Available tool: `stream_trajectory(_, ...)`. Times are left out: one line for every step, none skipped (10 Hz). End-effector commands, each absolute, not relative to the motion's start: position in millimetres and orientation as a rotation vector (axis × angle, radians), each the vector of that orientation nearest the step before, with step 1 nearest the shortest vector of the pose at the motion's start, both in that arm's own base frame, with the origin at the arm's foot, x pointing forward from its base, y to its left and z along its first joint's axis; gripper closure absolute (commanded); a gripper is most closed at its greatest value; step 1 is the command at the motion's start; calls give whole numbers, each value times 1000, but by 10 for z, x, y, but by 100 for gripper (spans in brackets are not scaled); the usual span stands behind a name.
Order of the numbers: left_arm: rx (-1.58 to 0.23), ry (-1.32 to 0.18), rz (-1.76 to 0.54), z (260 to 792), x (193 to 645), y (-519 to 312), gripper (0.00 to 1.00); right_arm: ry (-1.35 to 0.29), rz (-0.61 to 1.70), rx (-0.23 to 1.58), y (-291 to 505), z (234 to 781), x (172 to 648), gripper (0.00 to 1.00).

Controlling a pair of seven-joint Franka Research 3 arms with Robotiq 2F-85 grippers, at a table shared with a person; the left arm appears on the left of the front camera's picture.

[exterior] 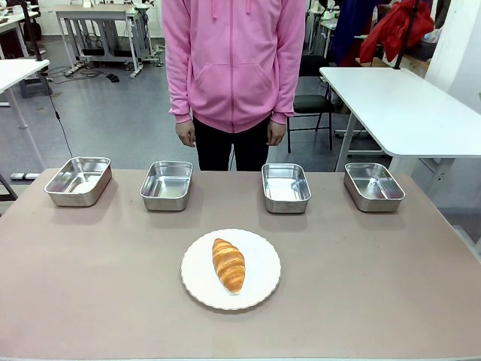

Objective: Place the bread in the container.
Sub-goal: Place the Butter Roll into the Airtight Container indicated by the human.

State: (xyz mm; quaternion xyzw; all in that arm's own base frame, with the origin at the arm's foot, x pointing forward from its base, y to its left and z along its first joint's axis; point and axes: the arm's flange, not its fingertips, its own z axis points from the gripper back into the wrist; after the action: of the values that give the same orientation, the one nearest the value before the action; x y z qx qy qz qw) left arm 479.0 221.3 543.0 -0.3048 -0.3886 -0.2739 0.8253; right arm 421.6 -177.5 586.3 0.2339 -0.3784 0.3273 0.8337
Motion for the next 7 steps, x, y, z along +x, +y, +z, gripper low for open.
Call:
stream_trajectory(-658,-838,-591,5443,4778,2216,0,-806,698,497,-1759,5880,4214,0)
stream_trajectory(-658,-838,-591,5443,4778,2216,0,-806,698,497,-1759,5880,4214,0)
stream_trajectory(-658,-838,-591,5443,4778,2216,0,-806,698,497,-1759,5880,4214,0)
stream_trajectory(-658,-838,-591,5443,4778,2216,0,-806,698,497,-1759,5880,4214,0)
stream_trajectory(-658,-838,-591,5443,4778,2216,0,-806,698,497,-1759,5880,4214,0)
stream_trajectory(-658,-838,-591,5443,4778,2216,0,-806,698,497,-1759,5880,4214,0)
stream_trajectory(-658,-838,-591,5443,4778,2216,0,-806,698,497,-1759,5880,4214,0)
